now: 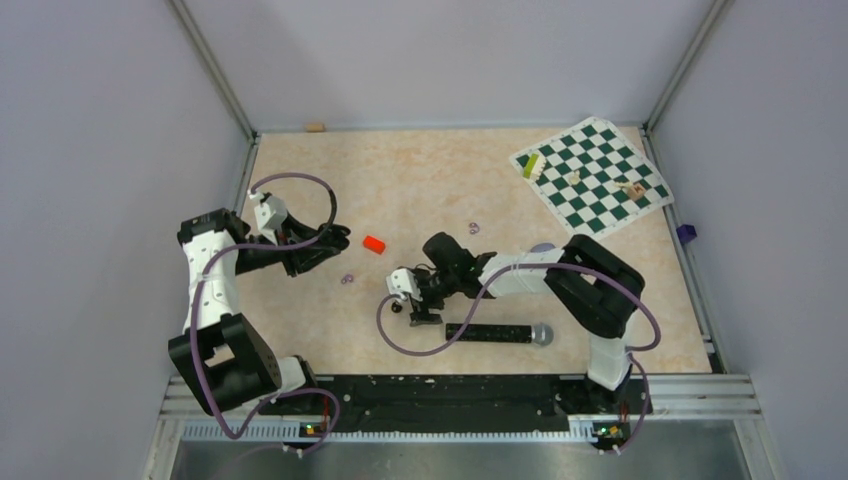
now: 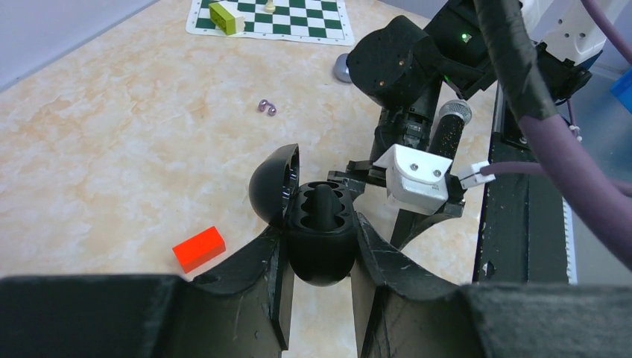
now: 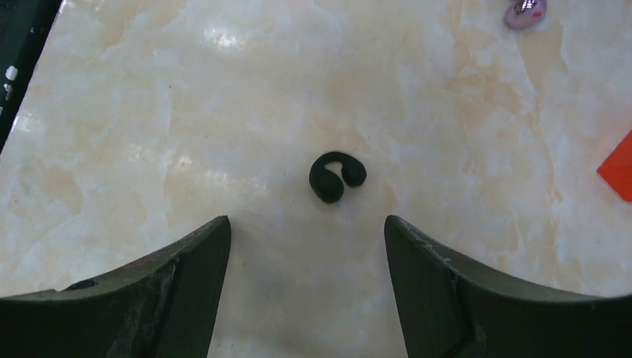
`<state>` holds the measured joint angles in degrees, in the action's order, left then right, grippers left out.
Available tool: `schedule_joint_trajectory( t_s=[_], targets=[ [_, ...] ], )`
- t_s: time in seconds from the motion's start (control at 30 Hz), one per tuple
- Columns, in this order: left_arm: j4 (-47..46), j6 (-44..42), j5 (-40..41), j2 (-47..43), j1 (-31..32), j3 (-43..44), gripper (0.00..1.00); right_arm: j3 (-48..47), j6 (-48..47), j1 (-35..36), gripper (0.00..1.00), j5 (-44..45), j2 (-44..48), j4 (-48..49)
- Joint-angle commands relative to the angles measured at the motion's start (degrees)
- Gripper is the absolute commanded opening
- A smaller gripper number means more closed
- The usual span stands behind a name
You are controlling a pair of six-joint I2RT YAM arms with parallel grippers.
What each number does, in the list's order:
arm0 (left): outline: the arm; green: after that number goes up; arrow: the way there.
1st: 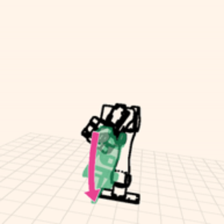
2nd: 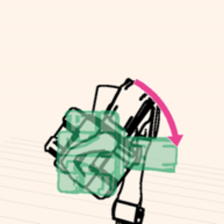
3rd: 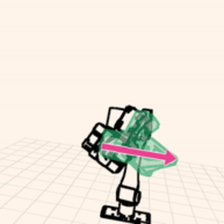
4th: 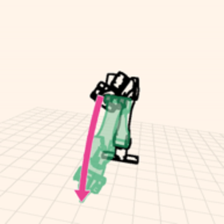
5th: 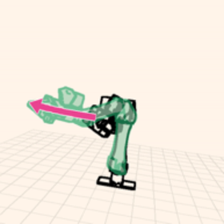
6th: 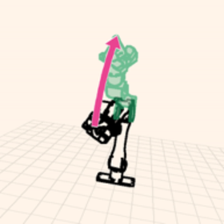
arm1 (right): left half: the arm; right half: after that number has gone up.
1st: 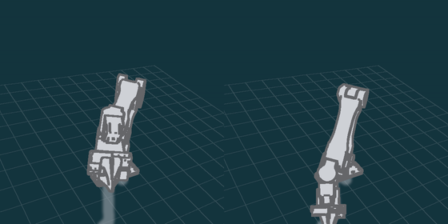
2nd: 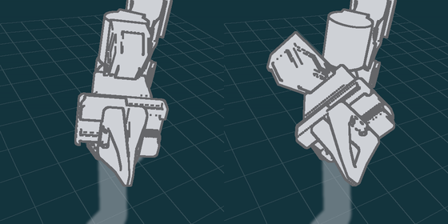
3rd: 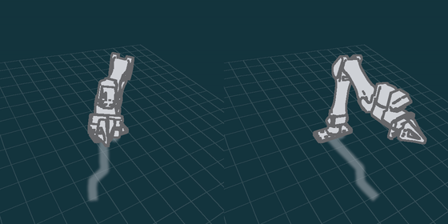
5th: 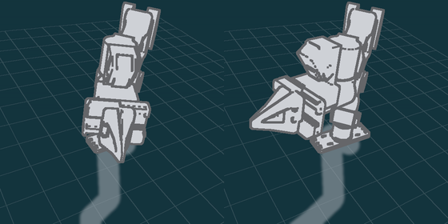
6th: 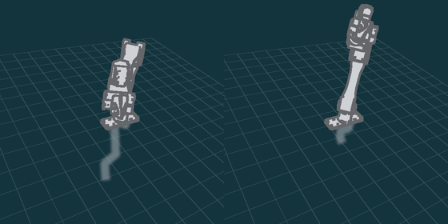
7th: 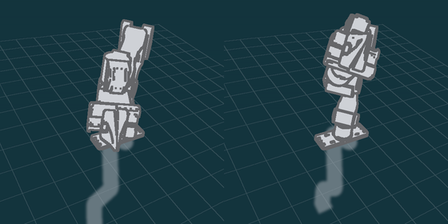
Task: Insert the wireless bluetooth earbuds into the charging case
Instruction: Pick up the earbud from the center of the board.
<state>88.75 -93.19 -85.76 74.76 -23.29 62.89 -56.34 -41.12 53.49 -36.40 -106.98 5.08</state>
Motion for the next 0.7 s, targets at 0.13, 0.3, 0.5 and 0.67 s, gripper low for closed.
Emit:
schedule_joint_trajectory(
  t_s=[0.13, 0.3, 0.5, 0.67],
  targets=[
    [2.2, -1.4, -1.8, 0.0, -0.5, 0.6, 0.00, -9.2, -12.5, 0.9, 0.72, 2.5, -5.0, -9.9],
    [2.2, -1.5, -1.7, 0.2, -0.5, 0.6, 0.00, -17.2, -14.5, 0.9, 0.63, -0.7, -10.4, -18.3],
    [2.2, -1.6, -1.6, 0.1, -0.6, 0.6, 0.00, -22.3, -18.5, 1.0, 0.55, -4.4, -13.4, -25.2],
    [2.2, -1.5, -1.7, 0.1, -0.7, 0.6, 0.00, -23.6, -20.8, 1.1, 0.43, -4.7, -14.2, -28.8]
  ],
)
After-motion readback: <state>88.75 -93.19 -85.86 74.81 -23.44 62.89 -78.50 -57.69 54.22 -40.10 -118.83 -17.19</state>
